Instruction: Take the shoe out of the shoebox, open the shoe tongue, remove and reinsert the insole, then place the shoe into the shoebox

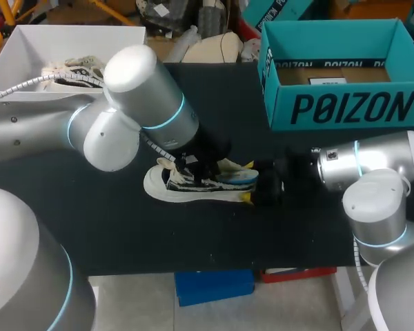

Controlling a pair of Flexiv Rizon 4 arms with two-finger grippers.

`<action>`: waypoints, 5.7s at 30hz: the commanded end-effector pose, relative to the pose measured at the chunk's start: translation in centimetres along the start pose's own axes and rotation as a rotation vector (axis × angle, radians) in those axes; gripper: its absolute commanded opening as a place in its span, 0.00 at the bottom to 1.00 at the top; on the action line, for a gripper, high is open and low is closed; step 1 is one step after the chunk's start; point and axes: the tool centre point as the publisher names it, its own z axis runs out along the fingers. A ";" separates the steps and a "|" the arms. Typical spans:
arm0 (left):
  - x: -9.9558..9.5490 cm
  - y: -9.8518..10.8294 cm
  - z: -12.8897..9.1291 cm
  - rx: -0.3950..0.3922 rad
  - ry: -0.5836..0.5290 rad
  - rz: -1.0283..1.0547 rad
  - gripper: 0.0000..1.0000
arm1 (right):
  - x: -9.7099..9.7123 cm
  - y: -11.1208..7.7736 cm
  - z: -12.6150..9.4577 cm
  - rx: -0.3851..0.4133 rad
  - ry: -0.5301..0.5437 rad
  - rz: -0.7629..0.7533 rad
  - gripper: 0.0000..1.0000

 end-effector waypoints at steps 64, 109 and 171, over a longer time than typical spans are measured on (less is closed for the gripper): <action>0.7 -13.2 -17.2 0.646 0.113 -0.061 0.00 | 0.2 -0.3 0.1 0.000 -0.001 0.002 0.00; 4.9 -20.5 -35.1 1.104 0.465 -0.382 0.00 | 0.2 -0.3 0.1 0.000 -0.001 0.002 0.00; 6.6 -23.1 -40.2 1.312 0.436 -0.364 0.00 | -2.6 -1.4 -10.6 0.930 -0.031 -0.041 1.00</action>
